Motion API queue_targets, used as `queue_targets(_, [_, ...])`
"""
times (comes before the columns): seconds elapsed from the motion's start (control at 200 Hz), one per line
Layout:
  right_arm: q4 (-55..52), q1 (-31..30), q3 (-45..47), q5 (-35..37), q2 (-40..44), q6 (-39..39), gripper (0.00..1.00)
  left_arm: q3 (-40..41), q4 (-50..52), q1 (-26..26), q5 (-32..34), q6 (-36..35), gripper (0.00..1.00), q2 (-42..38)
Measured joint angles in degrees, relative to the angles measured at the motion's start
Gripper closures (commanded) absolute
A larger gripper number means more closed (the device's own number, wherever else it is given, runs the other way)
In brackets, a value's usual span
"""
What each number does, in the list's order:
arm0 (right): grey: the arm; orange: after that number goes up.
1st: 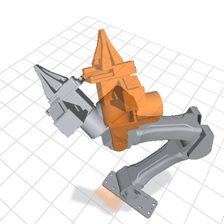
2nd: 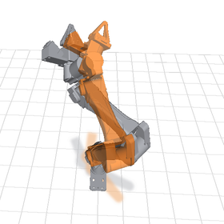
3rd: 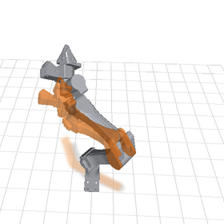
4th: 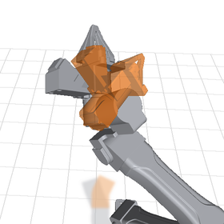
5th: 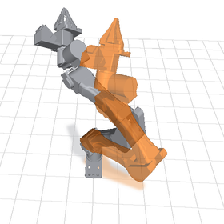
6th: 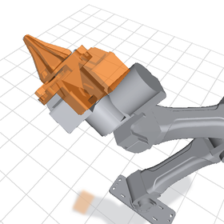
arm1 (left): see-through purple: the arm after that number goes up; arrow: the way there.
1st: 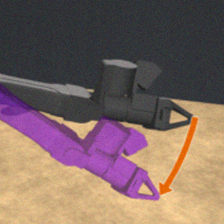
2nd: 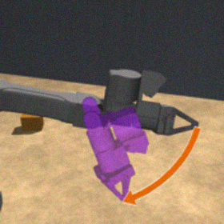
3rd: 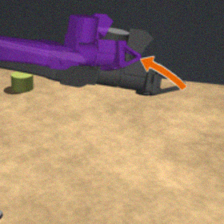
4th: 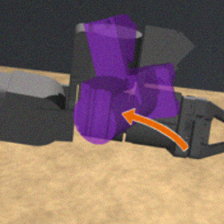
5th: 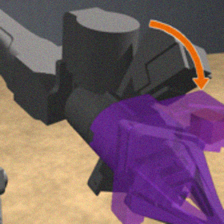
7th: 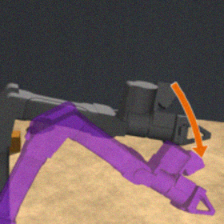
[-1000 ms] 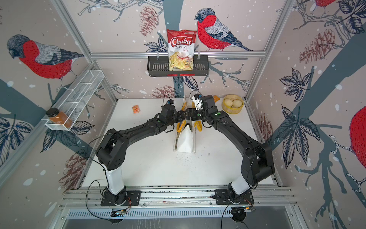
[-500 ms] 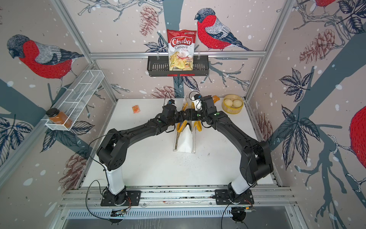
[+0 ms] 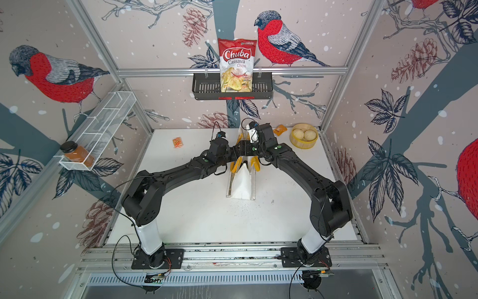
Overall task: Place the art knife into the pouch
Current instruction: Close the pouch at the center of the board.
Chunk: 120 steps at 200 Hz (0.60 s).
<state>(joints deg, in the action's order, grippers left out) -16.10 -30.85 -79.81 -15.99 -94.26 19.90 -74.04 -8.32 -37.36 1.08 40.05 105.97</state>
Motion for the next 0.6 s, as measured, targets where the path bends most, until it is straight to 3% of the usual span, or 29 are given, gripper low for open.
queue_targets(0.285, [-3.41, -0.59, -2.19, 7.02, -0.83, 0.7, 0.34, 2.43, -0.44, 0.07, 0.02, 0.39, 0.39, -0.63])
queue_targets(0.6, [-5.31, -1.22, -4.81, 9.97, -3.39, 2.51, 0.5, 3.41, -0.94, 0.04, -0.15, 0.57, 0.39, -1.18])
